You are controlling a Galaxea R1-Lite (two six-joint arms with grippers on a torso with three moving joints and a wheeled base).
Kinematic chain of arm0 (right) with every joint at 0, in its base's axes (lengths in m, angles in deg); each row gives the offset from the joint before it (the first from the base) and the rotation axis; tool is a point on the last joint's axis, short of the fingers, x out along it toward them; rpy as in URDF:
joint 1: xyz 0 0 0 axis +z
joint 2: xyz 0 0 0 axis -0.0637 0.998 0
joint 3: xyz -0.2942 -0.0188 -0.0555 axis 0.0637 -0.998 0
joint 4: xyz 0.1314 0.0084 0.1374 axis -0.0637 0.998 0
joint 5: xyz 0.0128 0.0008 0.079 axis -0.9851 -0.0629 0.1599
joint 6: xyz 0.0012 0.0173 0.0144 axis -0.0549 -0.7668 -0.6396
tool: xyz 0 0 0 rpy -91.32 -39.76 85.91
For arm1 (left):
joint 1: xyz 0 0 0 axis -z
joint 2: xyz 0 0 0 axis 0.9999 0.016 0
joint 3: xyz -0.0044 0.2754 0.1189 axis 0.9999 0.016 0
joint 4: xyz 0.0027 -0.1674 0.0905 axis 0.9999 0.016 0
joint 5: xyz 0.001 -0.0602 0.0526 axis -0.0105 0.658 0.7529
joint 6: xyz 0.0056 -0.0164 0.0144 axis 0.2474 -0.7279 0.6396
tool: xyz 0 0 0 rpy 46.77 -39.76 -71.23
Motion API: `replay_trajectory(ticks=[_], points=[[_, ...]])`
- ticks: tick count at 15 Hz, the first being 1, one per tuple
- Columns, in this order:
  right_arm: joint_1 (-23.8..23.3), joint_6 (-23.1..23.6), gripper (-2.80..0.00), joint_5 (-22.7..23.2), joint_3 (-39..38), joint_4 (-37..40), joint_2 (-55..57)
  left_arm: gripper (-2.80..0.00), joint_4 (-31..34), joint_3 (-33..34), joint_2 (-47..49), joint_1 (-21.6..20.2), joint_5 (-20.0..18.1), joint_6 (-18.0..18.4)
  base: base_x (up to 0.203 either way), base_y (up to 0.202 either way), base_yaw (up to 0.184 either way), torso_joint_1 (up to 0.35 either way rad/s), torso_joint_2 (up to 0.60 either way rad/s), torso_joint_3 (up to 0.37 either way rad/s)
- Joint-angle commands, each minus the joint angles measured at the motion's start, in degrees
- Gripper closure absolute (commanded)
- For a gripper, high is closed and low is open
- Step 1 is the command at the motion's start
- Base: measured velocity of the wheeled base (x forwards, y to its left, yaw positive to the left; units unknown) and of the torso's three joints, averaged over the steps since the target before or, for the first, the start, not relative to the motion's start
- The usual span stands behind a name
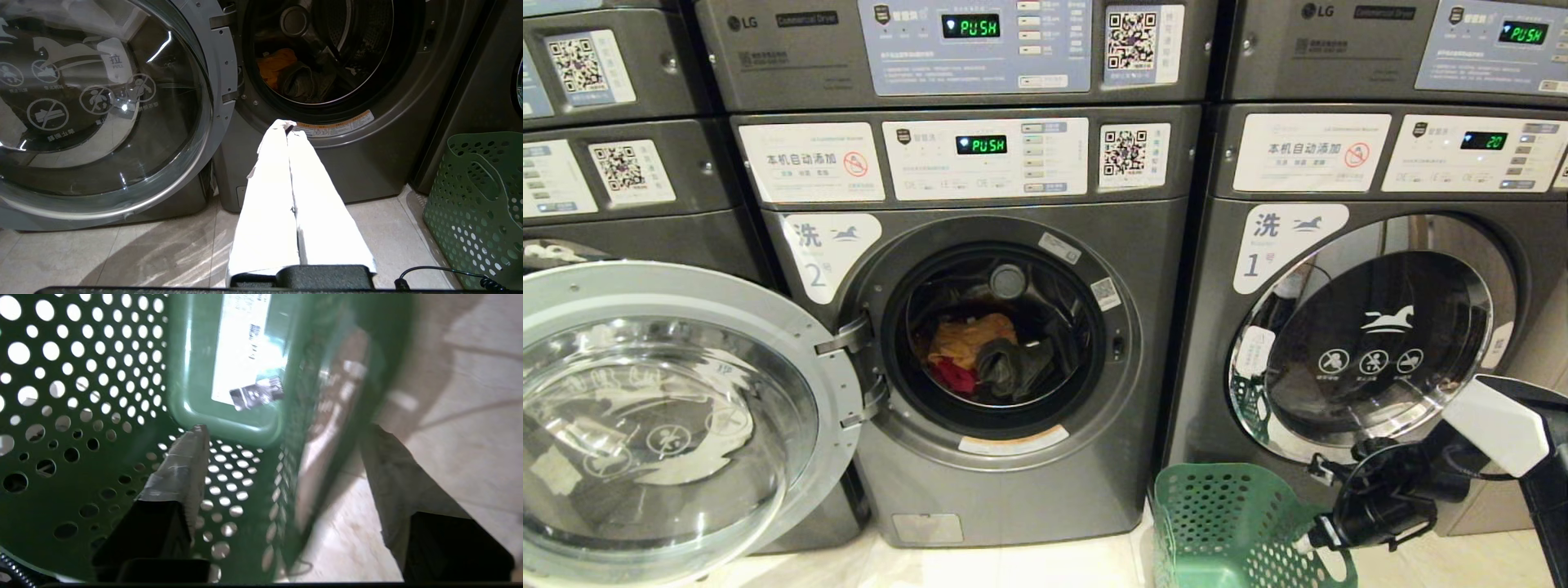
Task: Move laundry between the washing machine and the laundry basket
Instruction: Pick a cloth and place it into the basket
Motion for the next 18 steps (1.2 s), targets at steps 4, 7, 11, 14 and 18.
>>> replay_trajectory(ticks=[4, 7, 11, 14, 18], points=[[-3.09, 0.04, -2.80, -3.50, -13.56, -0.09, -19.48, 0.00, 0.02, 0.00, 0.07, 0.00, 0.00, 0.01, 0.000, 0.000, 0.000, 0.000, 0.00, 0.000], [-5.60, -0.31, 0.00, -3.76, -20.45, -0.08, -32.86, 0.00, 0.02, 0.00, 0.07, 0.00, 0.00, 0.01, 0.000, 0.000, 0.000, 0.000, 0.00, 0.000], [-6.66, -1.39, 0.00, -3.73, -29.67, 0.04, -54.80, 0.00, 0.02, 0.00, 0.07, 0.00, 0.00, 0.01, 0.000, 0.000, 0.000, 0.000, 0.00, 0.000], [-2.28, -2.78, 0.00, -4.08, -39.51, 0.03, -74.61, 0.00, 0.02, 0.00, 0.07, 0.00, 0.00, 0.01, 0.000, 0.000, 0.000, 0.000, 0.00, 0.000], [6.71, -6.19, 0.00, -8.63, -53.09, -0.45, -99.16, 0.00, 0.02, 0.00, 0.07, 0.00, 0.00, 0.01, 0.000, 0.000, 0.000, 0.000, 0.00, 0.000]])
